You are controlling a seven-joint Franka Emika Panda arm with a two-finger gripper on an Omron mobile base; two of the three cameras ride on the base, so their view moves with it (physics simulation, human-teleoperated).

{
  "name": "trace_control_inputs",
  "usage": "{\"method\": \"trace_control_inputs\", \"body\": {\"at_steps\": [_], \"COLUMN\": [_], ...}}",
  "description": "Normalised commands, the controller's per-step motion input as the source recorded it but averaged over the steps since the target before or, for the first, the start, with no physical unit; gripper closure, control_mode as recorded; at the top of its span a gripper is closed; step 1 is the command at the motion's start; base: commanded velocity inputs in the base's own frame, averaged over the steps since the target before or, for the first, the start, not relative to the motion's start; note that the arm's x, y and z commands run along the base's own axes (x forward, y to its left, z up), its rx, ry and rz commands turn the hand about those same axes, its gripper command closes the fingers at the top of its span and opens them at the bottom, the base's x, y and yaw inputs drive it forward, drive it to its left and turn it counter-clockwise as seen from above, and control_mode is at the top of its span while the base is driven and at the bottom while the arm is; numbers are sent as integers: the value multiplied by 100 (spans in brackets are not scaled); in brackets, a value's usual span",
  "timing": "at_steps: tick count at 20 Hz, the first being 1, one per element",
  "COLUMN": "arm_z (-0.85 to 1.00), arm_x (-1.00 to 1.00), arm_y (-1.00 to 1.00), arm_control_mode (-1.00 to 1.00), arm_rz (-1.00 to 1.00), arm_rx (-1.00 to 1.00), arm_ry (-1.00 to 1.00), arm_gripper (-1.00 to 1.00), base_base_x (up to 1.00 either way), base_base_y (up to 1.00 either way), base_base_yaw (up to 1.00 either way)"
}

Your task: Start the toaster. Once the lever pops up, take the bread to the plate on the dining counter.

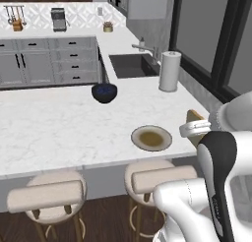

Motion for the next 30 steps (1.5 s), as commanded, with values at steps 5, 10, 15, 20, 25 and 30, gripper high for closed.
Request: {"method": "trace_control_inputs", "body": {"at_steps": [5, 10, 15, 20, 25, 30], "arm_z": [0, 0, -5, -25, -35, -47], "arm_x": [0, 0, 8, 54, 44, 45], "arm_y": [0, 0, 0, -4, -20, 0], "arm_control_mode": [100, 100, -100, -100, -100, -100], "arm_rz": [0, 0, 0, 0, 0, 0], "arm_rx": [0, 0, 0, 12, 26, 17], "arm_ry": [0, 0, 0, 0, 0, 1], "arm_gripper": [100, 100, 100, 100, 100, 100], "base_base_x": [37, 23, 26, 0, 0, 0], "base_base_y": [0, 0, 0, 0, 0, 0], "base_base_yaw": [0, 0, 0, 0, 0, 0]}}
